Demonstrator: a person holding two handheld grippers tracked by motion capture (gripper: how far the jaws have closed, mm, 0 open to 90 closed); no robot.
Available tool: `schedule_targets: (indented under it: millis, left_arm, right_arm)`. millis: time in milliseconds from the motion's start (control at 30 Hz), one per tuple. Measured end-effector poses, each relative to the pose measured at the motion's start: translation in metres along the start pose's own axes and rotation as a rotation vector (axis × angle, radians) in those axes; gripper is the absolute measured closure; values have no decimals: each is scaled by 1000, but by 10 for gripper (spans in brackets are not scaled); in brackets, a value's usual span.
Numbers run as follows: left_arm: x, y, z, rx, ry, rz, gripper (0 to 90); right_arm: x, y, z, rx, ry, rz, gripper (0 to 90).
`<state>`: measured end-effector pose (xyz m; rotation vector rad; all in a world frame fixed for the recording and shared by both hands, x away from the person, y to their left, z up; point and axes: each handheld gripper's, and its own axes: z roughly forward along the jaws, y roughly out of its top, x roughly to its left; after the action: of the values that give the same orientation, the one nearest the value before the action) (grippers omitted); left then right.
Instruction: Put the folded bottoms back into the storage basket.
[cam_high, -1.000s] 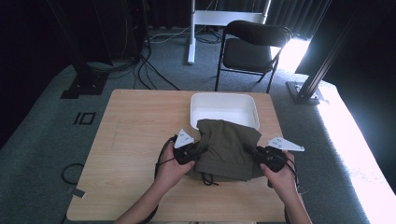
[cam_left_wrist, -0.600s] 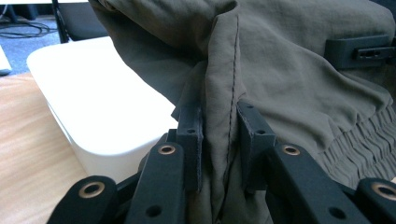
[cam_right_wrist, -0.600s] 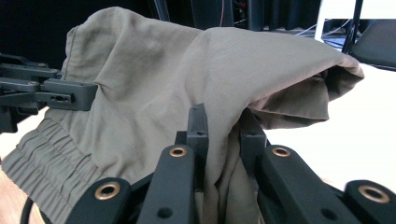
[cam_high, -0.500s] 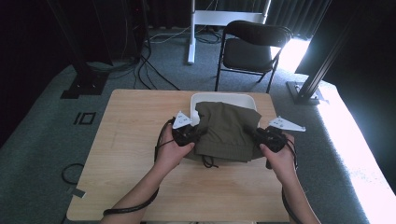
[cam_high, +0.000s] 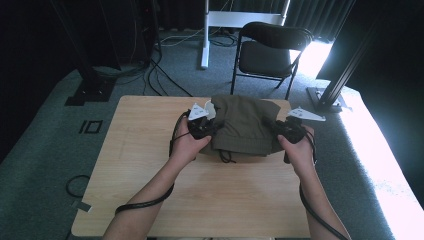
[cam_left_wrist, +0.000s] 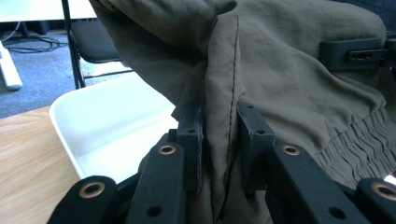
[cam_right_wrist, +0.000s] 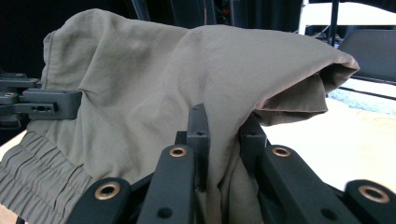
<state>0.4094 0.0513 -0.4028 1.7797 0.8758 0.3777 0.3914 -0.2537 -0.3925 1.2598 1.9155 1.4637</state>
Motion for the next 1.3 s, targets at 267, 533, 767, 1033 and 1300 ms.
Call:
schedule_targets:
  millis: [267,533,767,1033,1300]
  left_arm:
    - [12,9,18,7,1,-13,757]
    - [24,18,32,18,5,-31,757]
    - [35,24,51,36,21,-28,757]
    - [46,18,73,76,34,-47,757]
    - [53,5,88,116,61,-81,756]
  right_arm:
    - [-15,10,16,16,-17,33,799]
    - [-26,18,30,27,-36,58,799]
    - [-35,22,48,44,-74,63,799]
    - [-50,17,70,80,-106,87,799]
    - [-57,0,90,120,-127,115,799]
